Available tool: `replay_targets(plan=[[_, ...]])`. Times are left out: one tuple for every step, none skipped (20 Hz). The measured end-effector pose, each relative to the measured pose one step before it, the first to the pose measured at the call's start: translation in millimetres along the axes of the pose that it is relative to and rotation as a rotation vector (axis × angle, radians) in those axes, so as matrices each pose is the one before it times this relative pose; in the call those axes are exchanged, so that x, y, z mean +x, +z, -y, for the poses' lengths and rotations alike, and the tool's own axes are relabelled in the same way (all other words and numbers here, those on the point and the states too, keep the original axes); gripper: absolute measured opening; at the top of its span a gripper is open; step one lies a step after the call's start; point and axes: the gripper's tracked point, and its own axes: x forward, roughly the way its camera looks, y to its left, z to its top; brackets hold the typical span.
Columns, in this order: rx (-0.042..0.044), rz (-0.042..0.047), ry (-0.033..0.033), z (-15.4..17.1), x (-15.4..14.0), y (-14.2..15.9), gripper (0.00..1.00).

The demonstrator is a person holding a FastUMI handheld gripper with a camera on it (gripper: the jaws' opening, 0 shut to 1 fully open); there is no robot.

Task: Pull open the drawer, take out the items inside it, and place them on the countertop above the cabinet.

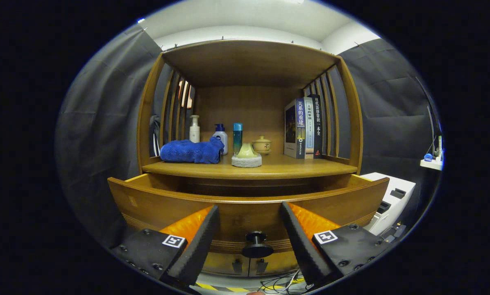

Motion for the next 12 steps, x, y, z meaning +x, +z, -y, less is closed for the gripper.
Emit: replay_targets(plan=[[-0.00024,-0.00171,-0.00193,-0.32,6.28,0.89,0.98],[0.00108,-0.00727,-0.00128,-0.83,6.16,-1.02,0.98],[0.00231,-0.0046,0.0004,-0.5,5.43,0.16,0.98],[0.00171,-0.00365,0.00094,0.23,4.02,-0.49,0.98],[-0.00244,0.00805,0.00097,0.12,5.27,0.01,0.98],[-0.00438,0.01116,-0.00076,0.45,5.81,0.7,0.98],[-0.00096,0.00645,-0.00112,0.08,5.7,0.42,0.98],[0.00141,0.00116,-0.00131,-0.07,5.27,-0.04,0.98],[-0.00161,0.00003,-0.00138,-0.04,5.57,0.44,0.98],[-0.00424,-0.00114,0.00053,0.39,4.04,0.34,0.98],[-0.0047,0.00324,0.00028,0.18,5.06,0.18,0.98],[-0.00471,0.00878,-0.00085,-0.27,3.84,0.98,0.98]])
